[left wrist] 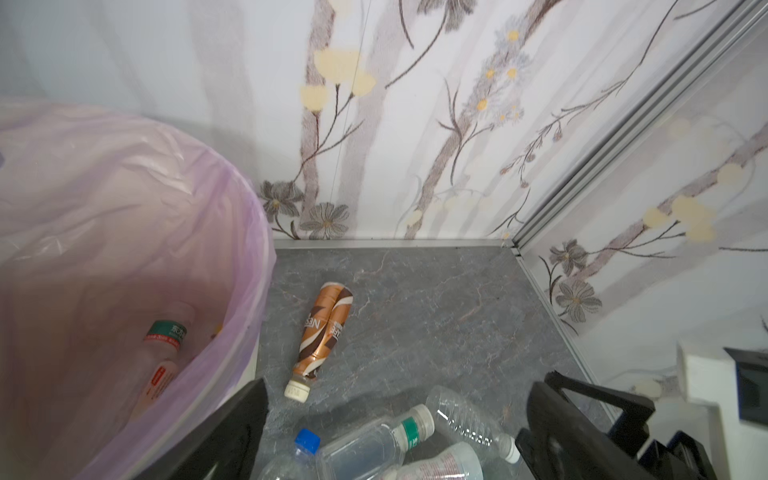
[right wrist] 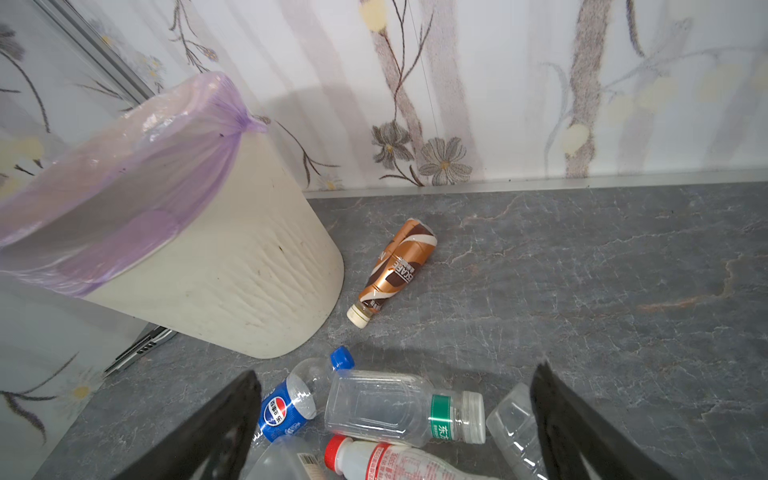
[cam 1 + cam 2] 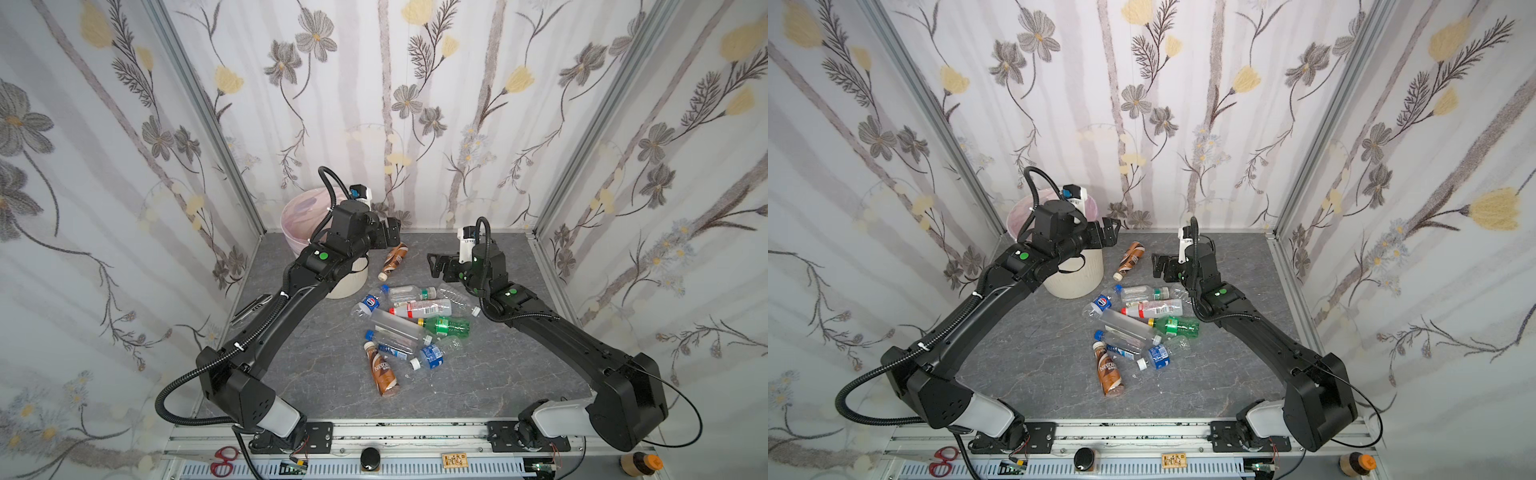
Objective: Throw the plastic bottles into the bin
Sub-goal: 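Move the right gripper to the unlabeled bottle while the left arm withdraws, then close the right gripper around the clear unlabeled bottle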
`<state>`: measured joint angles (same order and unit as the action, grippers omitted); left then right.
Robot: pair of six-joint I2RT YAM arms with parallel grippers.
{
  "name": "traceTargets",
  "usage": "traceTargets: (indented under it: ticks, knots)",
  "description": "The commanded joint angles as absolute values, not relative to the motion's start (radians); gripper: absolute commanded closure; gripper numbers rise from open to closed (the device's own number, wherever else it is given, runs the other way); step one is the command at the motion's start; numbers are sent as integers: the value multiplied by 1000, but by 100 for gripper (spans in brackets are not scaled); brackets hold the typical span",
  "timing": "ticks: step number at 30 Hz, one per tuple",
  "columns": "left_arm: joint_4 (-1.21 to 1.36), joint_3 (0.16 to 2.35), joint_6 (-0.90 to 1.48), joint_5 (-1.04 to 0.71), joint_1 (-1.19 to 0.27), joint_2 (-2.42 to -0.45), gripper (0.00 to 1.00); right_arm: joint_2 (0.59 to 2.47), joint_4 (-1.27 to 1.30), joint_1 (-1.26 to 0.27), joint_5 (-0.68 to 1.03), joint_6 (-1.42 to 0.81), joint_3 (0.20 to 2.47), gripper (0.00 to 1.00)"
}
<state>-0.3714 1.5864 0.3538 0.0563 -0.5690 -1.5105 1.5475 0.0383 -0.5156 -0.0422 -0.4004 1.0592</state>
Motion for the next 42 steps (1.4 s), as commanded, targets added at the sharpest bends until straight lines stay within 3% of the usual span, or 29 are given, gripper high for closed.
traceTargets:
  ticks: [1, 10, 22, 42]
  knots:
    - [-356, 1512, 392, 76, -588, -1477, 0, 1584, -33, -499, -91, -432, 1075, 0]
    - [-353, 1383, 418, 68, -647, -1437, 0, 1650, -125, -425, -116, -420, 957, 0]
    - [-334, 1365, 436, 33, -709, -1488, 0, 1825, -264, -383, -204, -299, 1075, 1]
    - [-306, 1341, 428, 24, -731, -1514, 0, 1937, -314, -360, -120, -214, 1119, 12]
